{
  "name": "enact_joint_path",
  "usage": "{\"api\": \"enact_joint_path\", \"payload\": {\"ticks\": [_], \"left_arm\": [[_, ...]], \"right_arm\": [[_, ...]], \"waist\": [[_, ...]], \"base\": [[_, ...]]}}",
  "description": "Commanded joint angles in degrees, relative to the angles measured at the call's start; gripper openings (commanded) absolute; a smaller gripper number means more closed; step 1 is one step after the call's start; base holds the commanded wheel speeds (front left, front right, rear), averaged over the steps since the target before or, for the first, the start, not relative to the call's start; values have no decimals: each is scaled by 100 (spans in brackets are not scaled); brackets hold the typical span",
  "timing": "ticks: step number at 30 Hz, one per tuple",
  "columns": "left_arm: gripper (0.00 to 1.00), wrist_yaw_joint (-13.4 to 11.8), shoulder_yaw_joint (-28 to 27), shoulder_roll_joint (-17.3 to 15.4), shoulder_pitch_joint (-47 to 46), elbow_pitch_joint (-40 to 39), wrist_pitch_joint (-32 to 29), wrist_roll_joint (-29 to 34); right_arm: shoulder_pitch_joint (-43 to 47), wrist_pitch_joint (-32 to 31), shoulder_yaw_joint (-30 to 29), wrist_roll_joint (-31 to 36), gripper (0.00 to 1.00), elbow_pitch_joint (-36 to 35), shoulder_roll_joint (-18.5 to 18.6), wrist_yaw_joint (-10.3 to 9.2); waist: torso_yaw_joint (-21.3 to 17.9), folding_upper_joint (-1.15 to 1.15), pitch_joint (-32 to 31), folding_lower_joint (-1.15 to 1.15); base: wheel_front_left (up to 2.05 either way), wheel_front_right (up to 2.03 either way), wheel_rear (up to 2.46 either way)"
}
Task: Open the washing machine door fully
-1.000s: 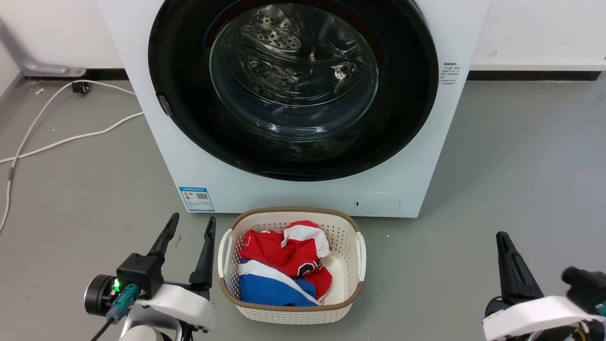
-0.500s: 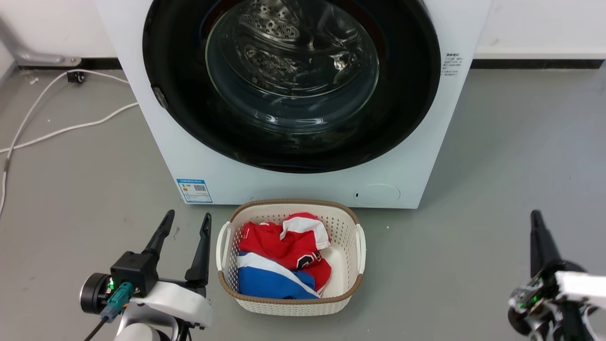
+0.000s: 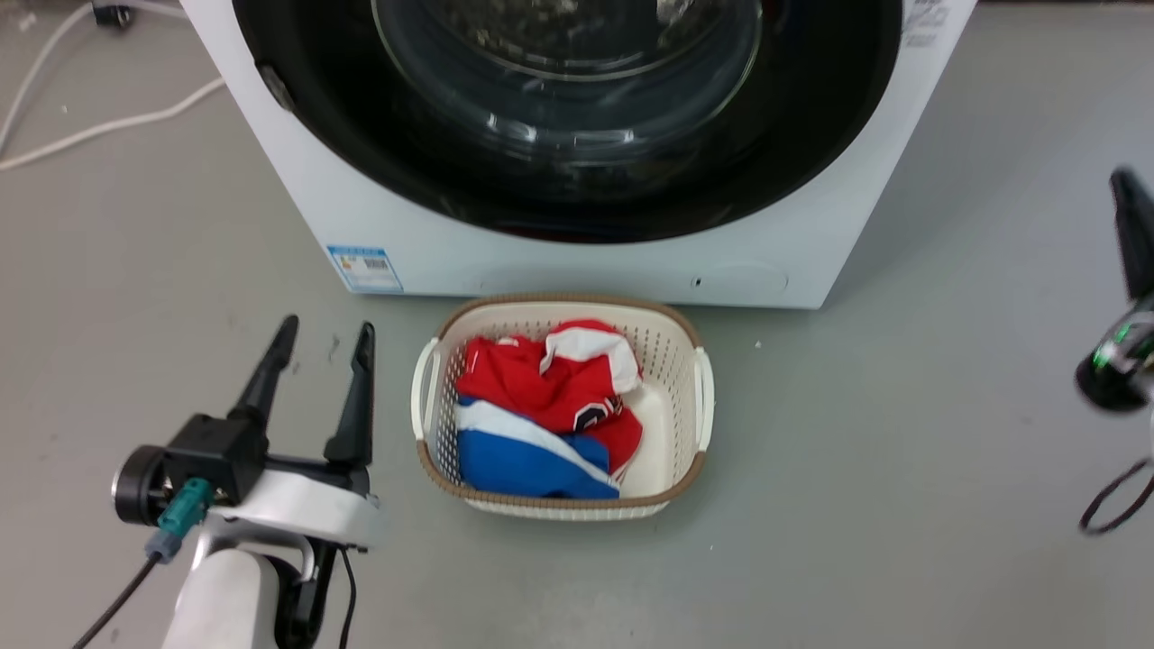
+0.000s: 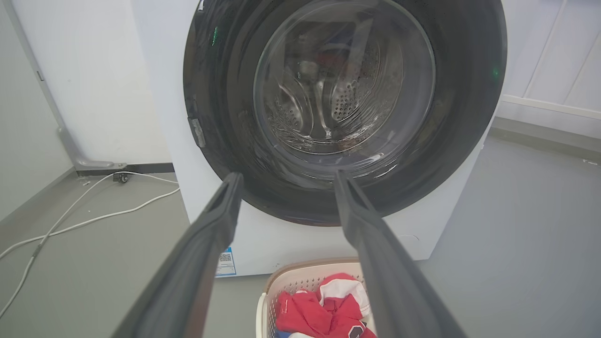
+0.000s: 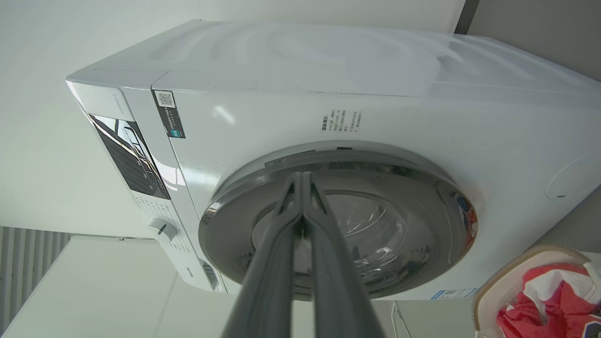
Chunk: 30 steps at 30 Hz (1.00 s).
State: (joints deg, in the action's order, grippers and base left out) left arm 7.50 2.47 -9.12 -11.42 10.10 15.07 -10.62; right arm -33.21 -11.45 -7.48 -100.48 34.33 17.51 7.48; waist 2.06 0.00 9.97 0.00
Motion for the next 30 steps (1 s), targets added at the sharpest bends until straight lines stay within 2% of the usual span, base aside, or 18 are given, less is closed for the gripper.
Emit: {"api": "enact_joint_path", "payload": {"ticks": [1, 7, 12, 21, 30], "left_arm": [[100, -5, -31, -50, -128, -55, 15, -16], [100, -4, 17, -95, -398, -207, 15, -94], [100, -4, 104, -126, -585, -280, 15, -157], [100, -3, 239, -104, -836, -374, 15, -216], [100, -3, 309, -91, -959, -445, 15, -278]], "right_arm": [[-390, -121, 134, 31, 0, 221, 182, 2], [-1834, -623, 702, 151, 0, 1031, 582, 2], [-2875, -962, 1184, 381, 0, 1598, 715, 2], [-4477, -1007, 1739, 849, 0, 2535, 529, 2], [-5450, -1119, 2056, 1180, 0, 3208, 399, -5]], "waist": [[114, 0, 337, 0], [268, 0, 868, 0], [379, 0, 1162, 0], [499, 0, 1535, 0], [572, 0, 1806, 0]], "base": [[0, 0, 0], [0, 0, 0], [0, 0, 0], [0, 0, 0], [0, 0, 0]]}}
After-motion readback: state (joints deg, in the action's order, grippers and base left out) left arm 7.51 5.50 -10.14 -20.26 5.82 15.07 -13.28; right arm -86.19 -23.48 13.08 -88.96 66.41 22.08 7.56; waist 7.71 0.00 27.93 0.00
